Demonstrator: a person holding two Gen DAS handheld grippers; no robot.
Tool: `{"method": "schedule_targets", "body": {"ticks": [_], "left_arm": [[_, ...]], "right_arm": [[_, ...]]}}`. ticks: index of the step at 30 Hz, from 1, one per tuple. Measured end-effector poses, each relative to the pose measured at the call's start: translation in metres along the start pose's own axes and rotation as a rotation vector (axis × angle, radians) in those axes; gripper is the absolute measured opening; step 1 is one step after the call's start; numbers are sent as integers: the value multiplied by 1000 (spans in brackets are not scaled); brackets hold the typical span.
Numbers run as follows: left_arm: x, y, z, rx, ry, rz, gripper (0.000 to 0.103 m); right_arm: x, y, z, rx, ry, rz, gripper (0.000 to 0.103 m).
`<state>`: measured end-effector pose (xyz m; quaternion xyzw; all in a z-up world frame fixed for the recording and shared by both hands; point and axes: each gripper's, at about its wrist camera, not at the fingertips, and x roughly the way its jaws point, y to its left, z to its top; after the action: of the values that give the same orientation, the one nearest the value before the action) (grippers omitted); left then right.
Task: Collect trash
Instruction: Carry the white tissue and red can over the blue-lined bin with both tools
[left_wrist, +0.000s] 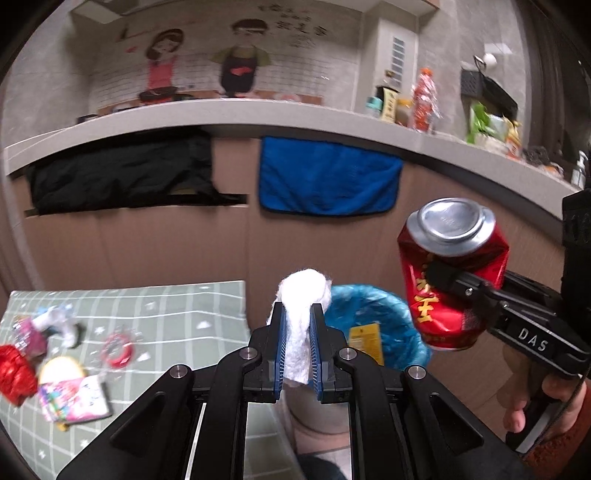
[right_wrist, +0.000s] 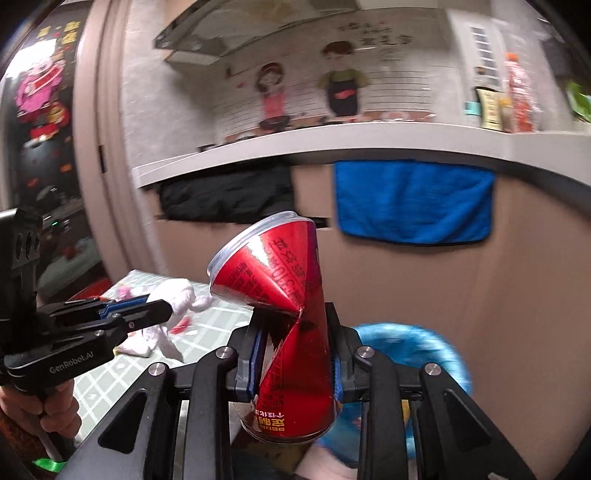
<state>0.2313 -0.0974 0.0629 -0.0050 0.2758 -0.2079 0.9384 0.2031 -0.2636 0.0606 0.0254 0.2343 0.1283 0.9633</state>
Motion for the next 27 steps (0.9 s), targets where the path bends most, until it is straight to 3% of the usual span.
{"method": "schedule_targets", "body": {"ticks": [10,27], "left_arm": [[58,-30,9,28,15,-26,12],[114,-37,-3,33,79,-30,12]], "right_arm": [[12,-67,-11,116,28,-85,26],[49,-106,-33,180,92,-128,26]]}}
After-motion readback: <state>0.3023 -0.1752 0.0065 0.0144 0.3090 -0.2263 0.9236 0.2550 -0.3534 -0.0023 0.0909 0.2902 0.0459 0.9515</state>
